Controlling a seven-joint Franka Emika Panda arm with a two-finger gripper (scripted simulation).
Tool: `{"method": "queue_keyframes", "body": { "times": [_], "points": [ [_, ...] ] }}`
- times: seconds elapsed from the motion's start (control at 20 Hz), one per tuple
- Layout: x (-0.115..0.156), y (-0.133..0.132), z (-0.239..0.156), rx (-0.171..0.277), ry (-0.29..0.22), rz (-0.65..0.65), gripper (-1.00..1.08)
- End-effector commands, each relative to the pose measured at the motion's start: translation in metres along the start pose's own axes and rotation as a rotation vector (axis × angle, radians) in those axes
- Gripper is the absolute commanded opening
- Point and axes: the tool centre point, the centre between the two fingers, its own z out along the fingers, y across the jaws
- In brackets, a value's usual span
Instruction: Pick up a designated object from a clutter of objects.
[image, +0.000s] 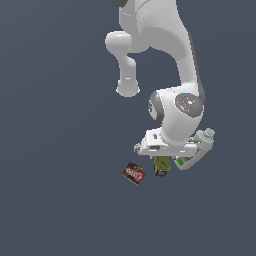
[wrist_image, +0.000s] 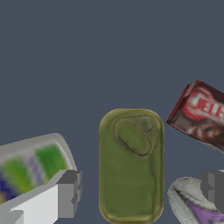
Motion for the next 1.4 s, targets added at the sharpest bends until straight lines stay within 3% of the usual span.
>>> {"method": "queue_keyframes", "body": {
  "times": [0.0,0.9,0.95,1.35],
  "points": [
    [-0.001,-0.003,0.004,0.001,-0.002,-0.001,1.00],
    [-0.001,-0.003,0.054,0.001,-0.001,-0.001,1.00],
    [-0.001,-0.003,0.054,0.001,-0.001,-0.001,-1.00],
    [-0.001,-0.003,0.054,0.001,-0.001,-0.001,-1.00]
  ]
}}
